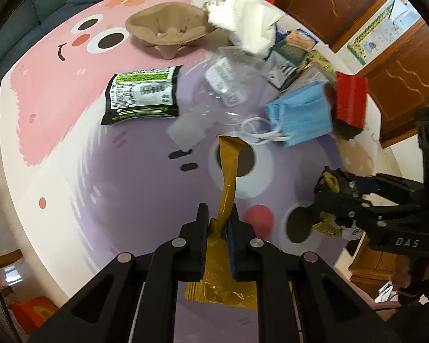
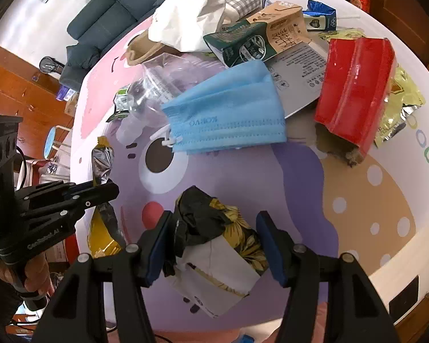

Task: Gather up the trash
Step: 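Lift both held wrappers off the table and carry them toward the bin, then open both tools over the bin to drop the wrappers inside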

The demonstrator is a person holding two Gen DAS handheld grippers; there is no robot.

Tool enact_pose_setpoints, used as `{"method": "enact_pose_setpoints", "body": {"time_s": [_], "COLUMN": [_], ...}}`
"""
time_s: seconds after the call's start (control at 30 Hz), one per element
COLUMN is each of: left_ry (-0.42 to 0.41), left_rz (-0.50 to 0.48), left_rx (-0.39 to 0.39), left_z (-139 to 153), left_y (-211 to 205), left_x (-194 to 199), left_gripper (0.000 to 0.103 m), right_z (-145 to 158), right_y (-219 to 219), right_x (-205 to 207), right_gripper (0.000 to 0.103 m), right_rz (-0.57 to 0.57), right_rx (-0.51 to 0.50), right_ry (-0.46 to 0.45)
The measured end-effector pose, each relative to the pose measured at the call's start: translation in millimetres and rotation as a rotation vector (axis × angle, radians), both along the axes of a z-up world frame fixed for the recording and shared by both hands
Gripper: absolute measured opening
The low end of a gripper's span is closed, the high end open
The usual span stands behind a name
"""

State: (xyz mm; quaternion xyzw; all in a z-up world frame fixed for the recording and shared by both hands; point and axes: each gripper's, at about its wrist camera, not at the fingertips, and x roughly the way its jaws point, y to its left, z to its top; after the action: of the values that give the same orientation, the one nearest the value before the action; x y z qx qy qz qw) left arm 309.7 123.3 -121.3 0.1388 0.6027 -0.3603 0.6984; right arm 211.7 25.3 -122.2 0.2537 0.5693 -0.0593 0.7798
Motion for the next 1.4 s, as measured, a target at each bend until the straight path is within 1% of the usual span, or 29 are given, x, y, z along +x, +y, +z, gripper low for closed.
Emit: {"method": "enact_pose_setpoints", "body": {"time_s": [0.2, 0.27, 0.33, 0.4, 0.5, 0.6, 0.63, 0.73, 0.83, 0.9, 1.03, 1.23, 1.3, 1.4], "left_ry": [-0.001, -0.01, -0.013, -0.016, -0.025, -0.056, -0.064, -0.071, -0.068, -0.071, -0.065, -0.101, -0.106, -0.092], "left_rz": [0.019, 0.022, 0.027, 0.036, 0.063, 0.111, 0.143, 0.225, 0.305, 0.331, 0.381, 0.434, 0.455, 0.486], "left_rx": [-0.028, -0.03, -0.034, -0.038, -0.05, -0.049, -0.05, -0.042, -0.054, -0.041, 0.003, 0.096, 0.126, 0.135], "left_z": [16.2, 20.0, 23.3, 27.5, 33.8, 38.6, 38.4, 33.3, 19.9, 5.7, -29.7, -85.1, -110.3, -139.5], "left_y": [1.0, -0.8, -11.2, -20.4, -38.7, -57.1, -69.2, -87.2, -108.8, -121.6, -141.6, -159.6, -165.4, -168.0], "left_x": [-28.8, -46.8, -63.2, -66.5, -94.2, -128.9, -146.0, -182.1, -216.5, -234.0, -261.0, -272.8, -271.2, -268.0], "left_gripper": [0.01, 0.01, 0.01, 0.01, 0.01, 0.01, 0.01, 0.01, 0.01, 0.01, 0.01, 0.01, 0.01, 0.014], "right_z": [8.2, 11.1, 13.9, 17.3, 22.5, 23.0, 21.8, 11.5, -6.2, -24.2, -63.1, -138.8, -166.3, -208.4], "right_y": [1.1, 0.2, -2.1, -6.8, -19.4, -39.1, -47.0, -73.1, -97.4, -113.5, -138.6, -161.0, -160.9, -152.9], "right_x": [-16.2, -24.8, -33.8, -44.4, -65.6, -89.7, -97.8, -124.9, -151.9, -170.6, -197.1, -213.2, -211.9, -203.5], "right_gripper": [0.06, 0.06, 0.06, 0.06, 0.06, 0.06, 0.06, 0.06, 0.06, 0.06, 0.06, 0.061, 0.061, 0.062], "right_rz": [0.036, 0.054, 0.069, 0.081, 0.106, 0.141, 0.156, 0.203, 0.241, 0.258, 0.225, 0.108, 0.092, 0.107], "right_rx": [-0.001, 0.0, -0.002, 0.003, 0.016, 0.035, 0.042, 0.056, 0.066, 0.068, 0.108, 0.188, 0.205, 0.204], "right_ry": [0.006, 0.008, 0.008, 0.003, -0.021, -0.038, -0.041, -0.037, -0.017, 0.011, 0.067, 0.141, 0.163, 0.191]}}
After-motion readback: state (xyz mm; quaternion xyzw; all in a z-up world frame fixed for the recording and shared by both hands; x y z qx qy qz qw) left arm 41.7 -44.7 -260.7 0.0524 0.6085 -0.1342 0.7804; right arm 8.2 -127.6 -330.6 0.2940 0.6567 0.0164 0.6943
